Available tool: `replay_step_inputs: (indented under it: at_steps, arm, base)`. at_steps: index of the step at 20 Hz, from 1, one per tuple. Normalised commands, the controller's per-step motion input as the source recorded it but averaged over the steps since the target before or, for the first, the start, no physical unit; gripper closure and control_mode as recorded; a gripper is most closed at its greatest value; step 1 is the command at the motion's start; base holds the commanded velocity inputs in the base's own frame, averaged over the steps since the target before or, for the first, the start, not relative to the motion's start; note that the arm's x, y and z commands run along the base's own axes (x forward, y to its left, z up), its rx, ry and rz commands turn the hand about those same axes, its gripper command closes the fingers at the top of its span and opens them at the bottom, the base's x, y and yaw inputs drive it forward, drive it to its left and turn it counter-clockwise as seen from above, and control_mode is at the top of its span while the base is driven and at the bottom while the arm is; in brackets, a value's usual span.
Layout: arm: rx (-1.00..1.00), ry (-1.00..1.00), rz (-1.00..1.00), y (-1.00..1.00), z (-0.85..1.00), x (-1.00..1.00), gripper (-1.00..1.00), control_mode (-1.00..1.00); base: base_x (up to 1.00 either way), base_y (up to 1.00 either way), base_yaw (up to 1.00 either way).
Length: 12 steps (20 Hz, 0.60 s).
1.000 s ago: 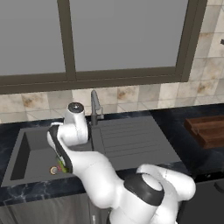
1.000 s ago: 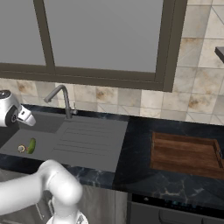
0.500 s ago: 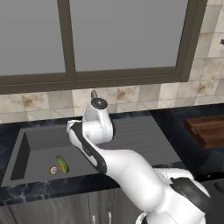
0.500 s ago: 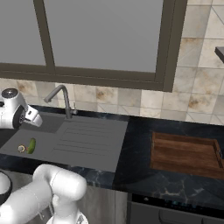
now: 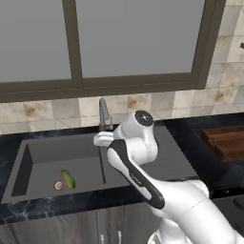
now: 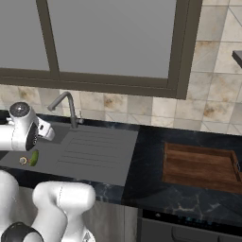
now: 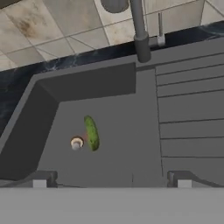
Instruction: Pick up all produce items and place them in the sink. Turn on the sink faucet to wash them. Then turn the sink off and put them in the tray.
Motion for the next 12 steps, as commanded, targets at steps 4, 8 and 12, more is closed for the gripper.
replay_step_inputs:
  at_steps: [4, 8, 12]
  arm:
    - [0.13, -0.29, 0.12, -0.57, 0.41, -0.02, -1.0, -1.0]
    - [0.16, -0.29, 0.14, -0.52, 0.31, 0.0, -1.0, -1.0]
    - [0.09, -0.04, 0.01, -0.4, 0.0, 0.0, -1.0, -1.0]
  base:
    - [0.0, 0.0, 0.0]
    - [0.0, 0.0, 0.0]
    - [0.0, 0.0, 0.0]
